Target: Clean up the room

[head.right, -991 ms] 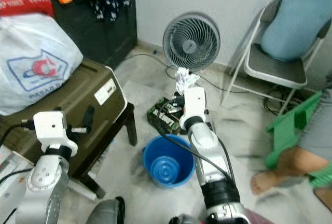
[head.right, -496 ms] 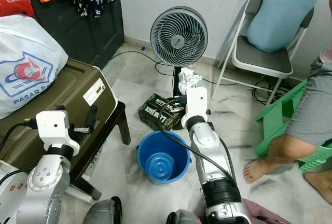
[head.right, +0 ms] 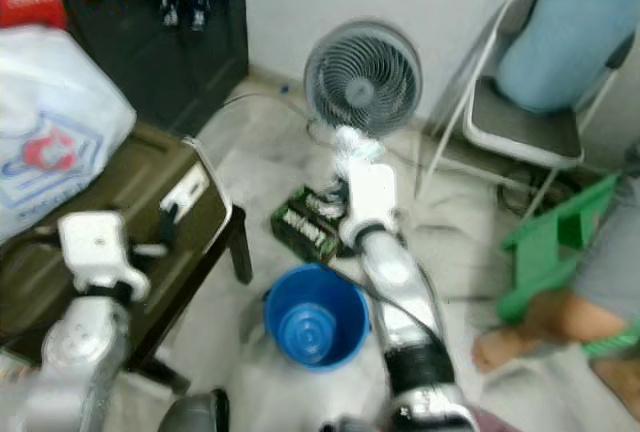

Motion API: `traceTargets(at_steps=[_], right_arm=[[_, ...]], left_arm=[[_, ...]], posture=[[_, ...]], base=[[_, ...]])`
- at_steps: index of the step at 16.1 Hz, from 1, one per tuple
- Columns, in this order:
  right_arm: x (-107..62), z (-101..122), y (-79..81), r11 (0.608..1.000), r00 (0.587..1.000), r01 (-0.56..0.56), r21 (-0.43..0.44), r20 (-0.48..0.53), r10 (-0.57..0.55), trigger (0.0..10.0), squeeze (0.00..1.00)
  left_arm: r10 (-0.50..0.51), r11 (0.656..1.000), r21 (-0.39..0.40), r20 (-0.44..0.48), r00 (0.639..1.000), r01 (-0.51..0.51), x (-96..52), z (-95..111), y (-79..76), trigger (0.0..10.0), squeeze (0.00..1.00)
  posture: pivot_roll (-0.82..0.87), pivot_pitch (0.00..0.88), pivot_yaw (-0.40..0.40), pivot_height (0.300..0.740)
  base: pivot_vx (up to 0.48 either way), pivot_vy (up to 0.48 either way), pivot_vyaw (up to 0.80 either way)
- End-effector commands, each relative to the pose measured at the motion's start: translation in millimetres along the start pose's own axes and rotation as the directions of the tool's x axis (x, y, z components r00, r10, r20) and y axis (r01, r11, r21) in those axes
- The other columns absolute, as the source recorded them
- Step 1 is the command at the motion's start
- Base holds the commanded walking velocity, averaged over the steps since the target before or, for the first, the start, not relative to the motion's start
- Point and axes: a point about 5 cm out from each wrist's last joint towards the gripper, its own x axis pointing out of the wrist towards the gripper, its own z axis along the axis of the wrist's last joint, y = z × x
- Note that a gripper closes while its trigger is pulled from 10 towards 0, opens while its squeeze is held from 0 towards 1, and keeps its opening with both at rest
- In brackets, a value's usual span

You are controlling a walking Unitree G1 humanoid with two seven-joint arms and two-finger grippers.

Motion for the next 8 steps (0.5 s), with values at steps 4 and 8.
traceTargets(at_steps=[4, 8], right_arm=[[-4.1, -4.6, -15.1, 0.999, 0.999, 0.046, -0.011, -0.017, -0.046, 10.0, 0.00], [-1.7, -10.6, -17.3, 0.996, 0.993, 0.089, -0.014, -0.070, -0.090, 10.0, 0.00]], left_arm=[[-0.019, 1.000, -0.016, 0.001, 1.000, 0.019, 0.6, 1.2, -7.8, 10.0, 0.00], [-0.030, 1.000, 0.000, -0.007, 1.000, 0.030, 0.2, 0.4, -8.2, 10.0, 0.00]], posture=[[0.01, 0.096, -0.078, 0.740], [0.02, 0.099, -0.079, 0.740]], base=[[0.153, 0.000, 0.00], [0.000, 0.000, 0.00]])
